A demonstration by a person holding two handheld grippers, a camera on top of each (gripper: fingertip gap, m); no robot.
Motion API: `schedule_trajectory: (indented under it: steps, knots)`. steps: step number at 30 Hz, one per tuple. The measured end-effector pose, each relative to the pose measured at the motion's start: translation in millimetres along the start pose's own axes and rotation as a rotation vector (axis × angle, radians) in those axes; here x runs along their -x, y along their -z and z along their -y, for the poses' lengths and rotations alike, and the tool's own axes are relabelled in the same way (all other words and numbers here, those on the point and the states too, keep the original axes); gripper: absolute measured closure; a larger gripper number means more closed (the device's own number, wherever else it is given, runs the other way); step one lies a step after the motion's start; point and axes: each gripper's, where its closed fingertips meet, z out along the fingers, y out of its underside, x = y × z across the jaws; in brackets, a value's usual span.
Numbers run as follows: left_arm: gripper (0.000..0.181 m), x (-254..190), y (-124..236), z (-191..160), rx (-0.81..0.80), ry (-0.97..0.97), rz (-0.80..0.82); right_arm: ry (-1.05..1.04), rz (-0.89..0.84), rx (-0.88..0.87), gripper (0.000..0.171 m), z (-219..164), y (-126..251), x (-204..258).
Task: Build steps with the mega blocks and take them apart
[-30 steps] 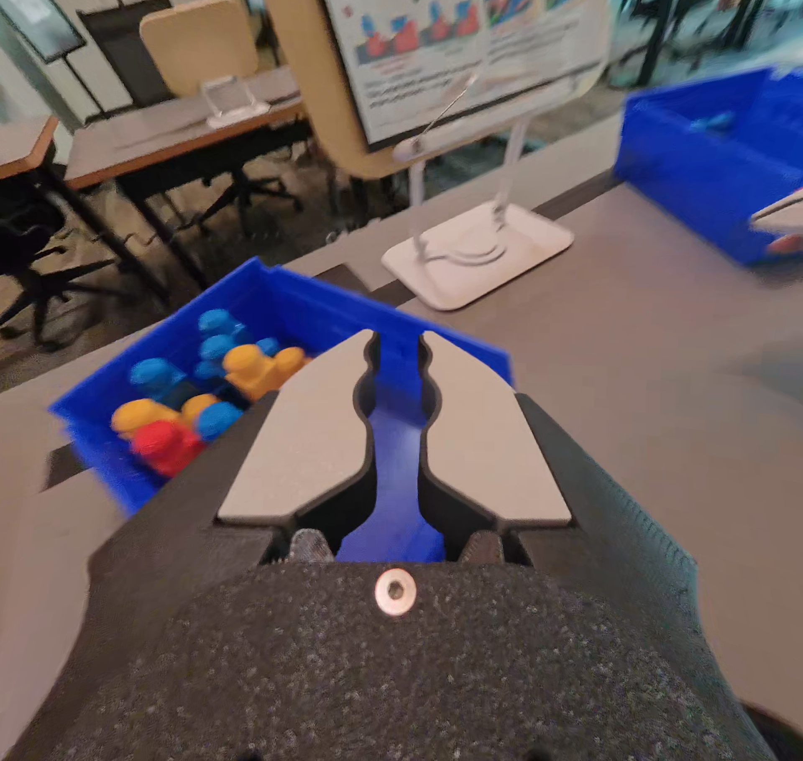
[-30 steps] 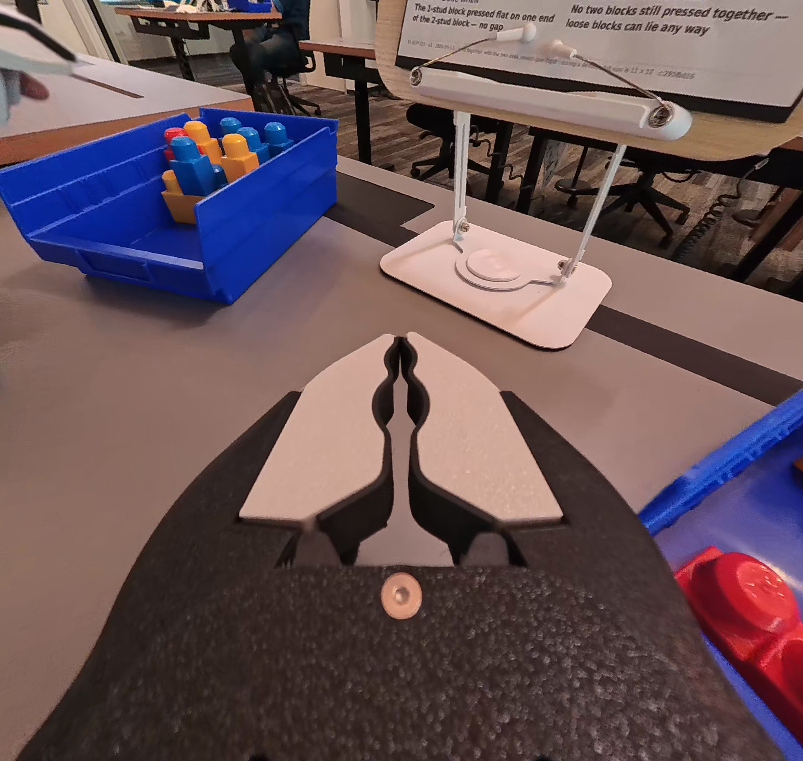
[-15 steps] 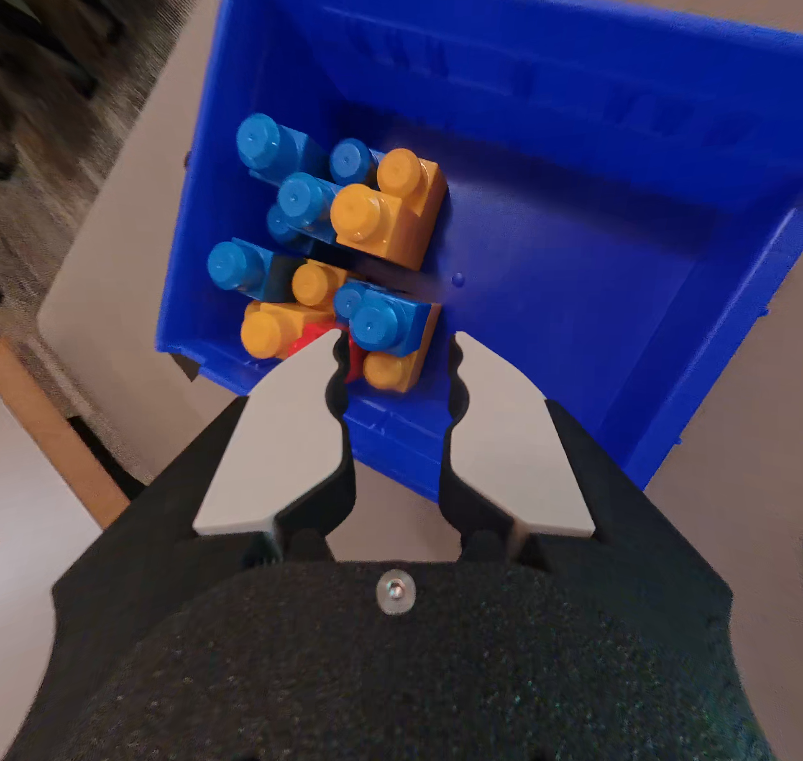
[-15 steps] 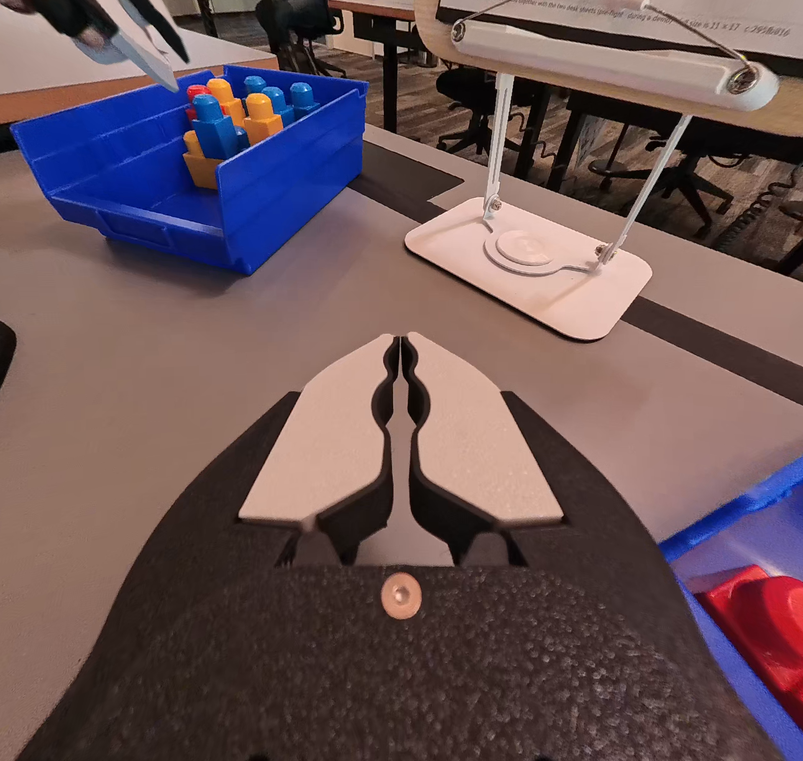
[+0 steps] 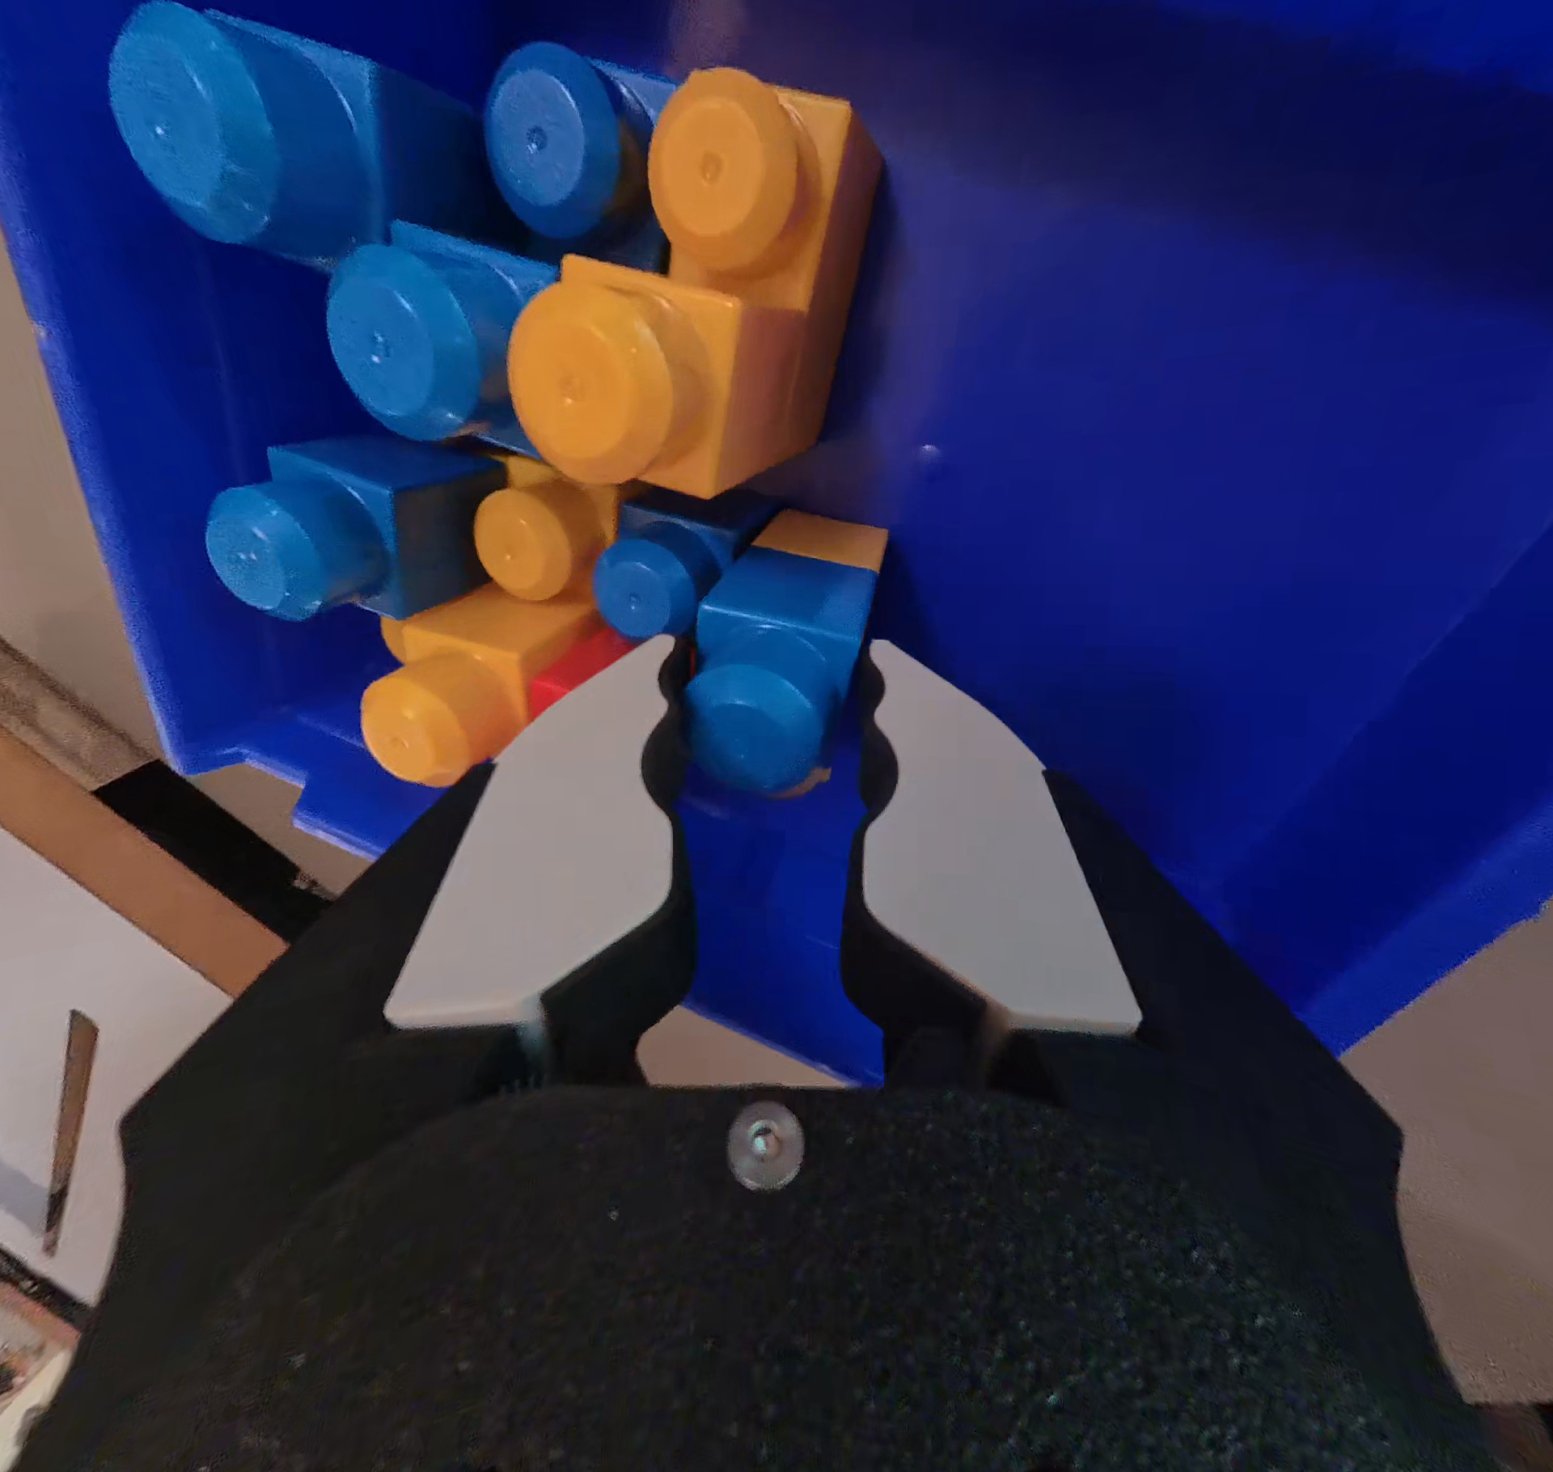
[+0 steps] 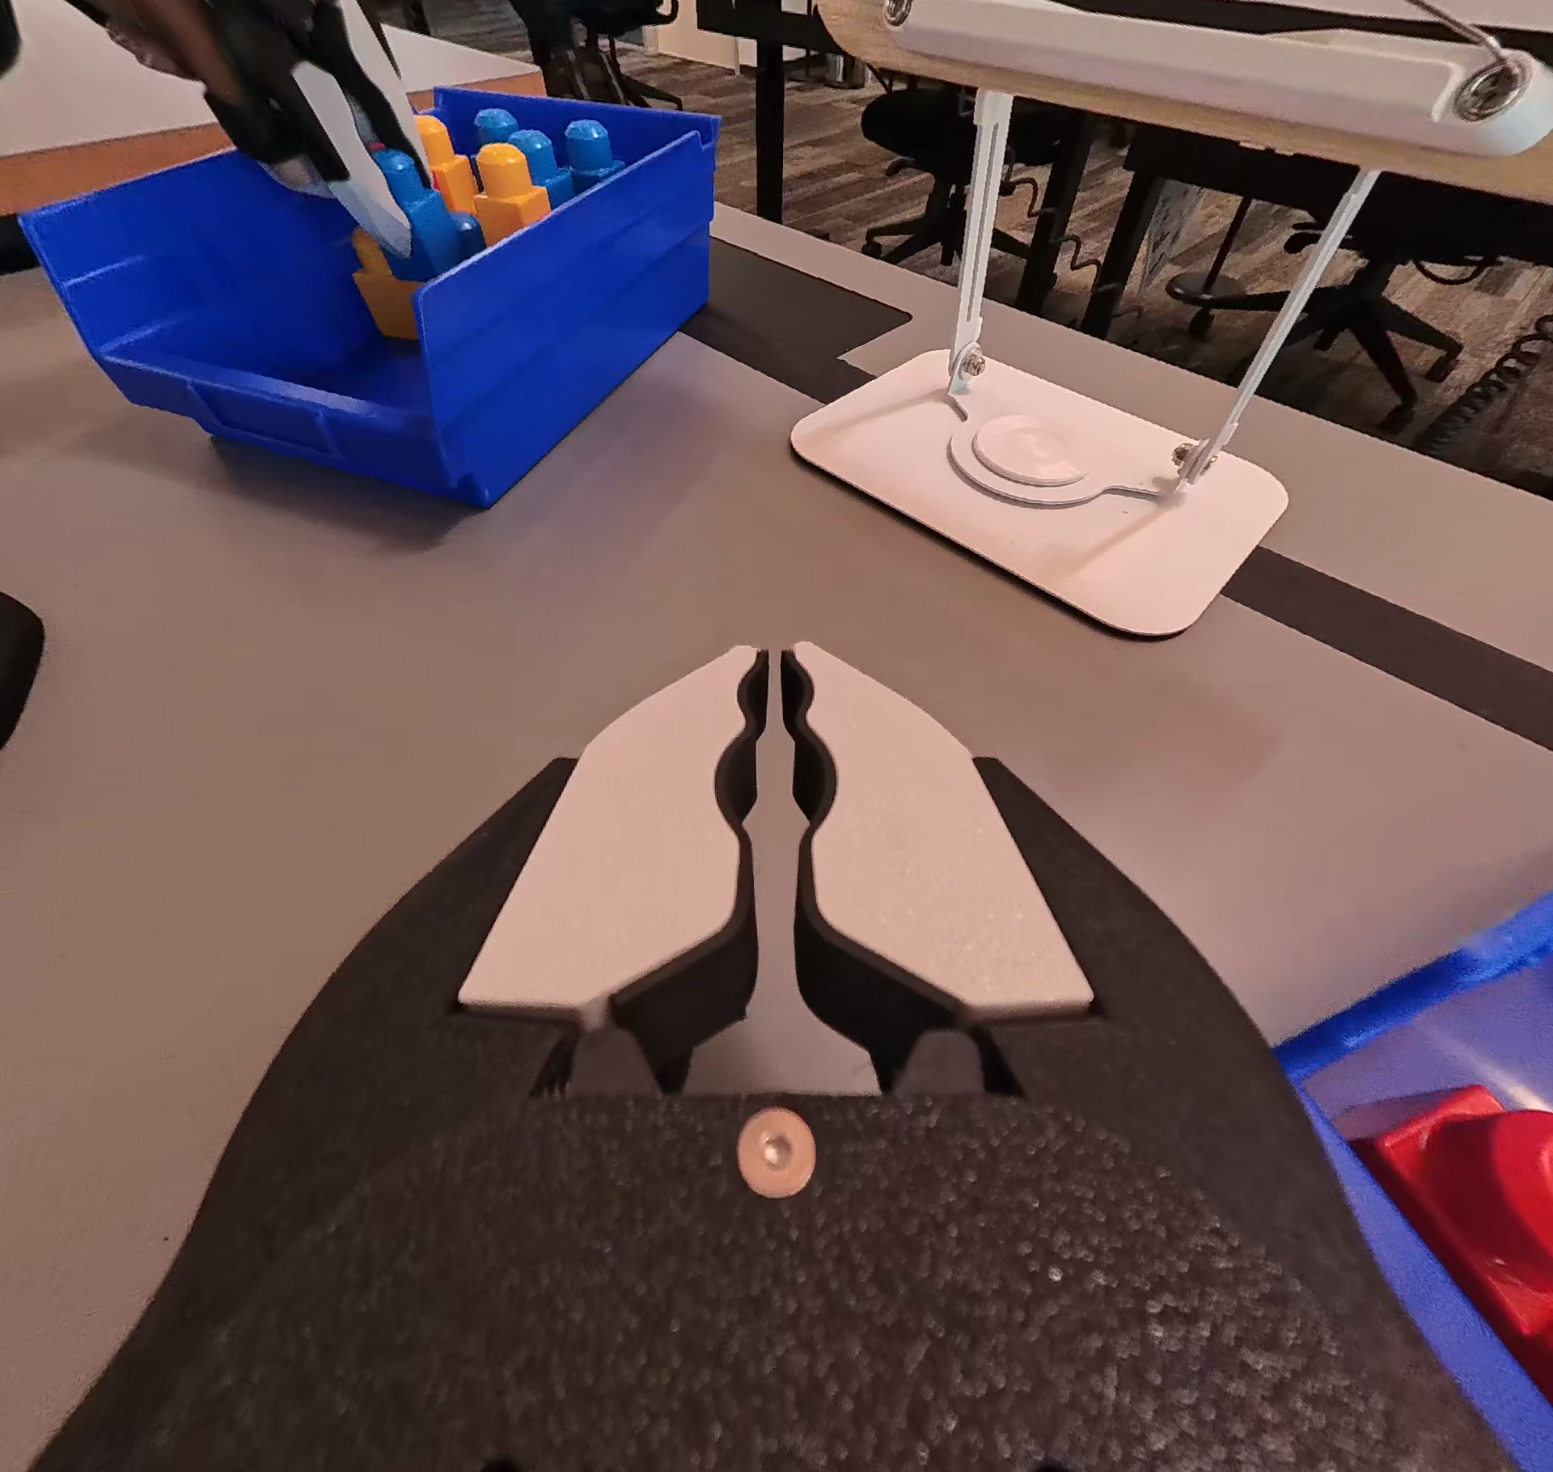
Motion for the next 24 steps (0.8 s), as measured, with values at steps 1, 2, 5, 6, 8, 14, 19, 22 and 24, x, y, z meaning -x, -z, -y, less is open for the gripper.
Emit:
schedule_trajectory:
  steps: [1,2,5,6,8,14,19,22,24]
  knots:
    - [0.144,-2,1,2,-0.015,0.008,-0.014,0.001,0.001,0.002,0.169,0,0,0]
    - [0.144,-3,3,3,-0.015,0.011,-0.018,0.002,0.002,0.003,0.169,-1,0,0]
    - [0.144,-3,12,2,-0.01,-0.019,0.002,0.004,0.002,0.002,0.169,-1,0,0]
    - [0.144,-4,18,4,-0.02,-0.024,0.006,0.004,0.002,0.001,0.169,0,0,1]
    - [0.144,-7,33,9,-0.043,-0.044,0.014,0.006,0.003,-0.005,0.169,0,0,1]
    - [0.145,-38,89,37,-0.118,-0.165,0.039,0.034,0.03,-0.038,0.163,7,3,9]
    - [0.145,-99,127,72,-0.189,-0.33,0.024,0.08,0.081,-0.077,0.151,15,6,22]
    - [0.144,-147,140,93,-0.232,-0.44,-0.004,0.134,0.13,-0.099,0.139,19,7,36]
    - [0.144,-180,148,107,-0.262,-0.514,-0.024,0.171,0.167,-0.117,0.131,21,8,47]
